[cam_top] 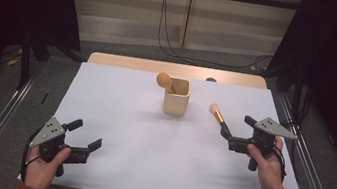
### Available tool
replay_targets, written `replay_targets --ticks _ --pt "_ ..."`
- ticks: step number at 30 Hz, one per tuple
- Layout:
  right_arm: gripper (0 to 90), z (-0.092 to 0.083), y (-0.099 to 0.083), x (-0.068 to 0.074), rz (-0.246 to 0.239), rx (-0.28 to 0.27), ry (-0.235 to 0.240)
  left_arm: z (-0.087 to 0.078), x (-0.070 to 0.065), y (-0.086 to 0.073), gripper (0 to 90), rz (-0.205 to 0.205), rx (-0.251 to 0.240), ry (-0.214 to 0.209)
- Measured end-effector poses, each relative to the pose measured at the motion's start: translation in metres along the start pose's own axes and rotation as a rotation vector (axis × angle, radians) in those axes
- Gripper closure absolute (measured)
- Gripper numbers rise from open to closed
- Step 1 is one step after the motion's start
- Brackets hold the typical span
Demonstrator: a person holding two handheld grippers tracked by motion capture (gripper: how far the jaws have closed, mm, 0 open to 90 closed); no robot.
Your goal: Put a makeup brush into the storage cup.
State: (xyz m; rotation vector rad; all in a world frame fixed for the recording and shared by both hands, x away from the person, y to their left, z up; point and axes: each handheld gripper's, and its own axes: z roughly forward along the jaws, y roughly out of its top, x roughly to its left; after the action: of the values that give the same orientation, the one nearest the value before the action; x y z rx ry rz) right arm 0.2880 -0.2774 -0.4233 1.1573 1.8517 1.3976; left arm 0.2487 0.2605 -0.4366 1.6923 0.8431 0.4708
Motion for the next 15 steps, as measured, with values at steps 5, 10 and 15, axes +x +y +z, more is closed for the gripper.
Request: replay_targets --ticks 5,10,15 --pt "0.1 0.008 0.005 -0.009 -0.004 0.027 -0.019 0.001 -0.001 0.000 3.8 0.002 0.003 -0.003" --pt "0.3 0.015 0.013 -0.014 -0.009 0.089 -0.012 0.003 0.000 0.000 3.8 0.010 0.016 -0.016" --pt "0.2 0.022 0.020 -0.017 -0.032 0.127 -0.017 0.003 0.000 0.000 3.8 0.010 0.016 -0.013"
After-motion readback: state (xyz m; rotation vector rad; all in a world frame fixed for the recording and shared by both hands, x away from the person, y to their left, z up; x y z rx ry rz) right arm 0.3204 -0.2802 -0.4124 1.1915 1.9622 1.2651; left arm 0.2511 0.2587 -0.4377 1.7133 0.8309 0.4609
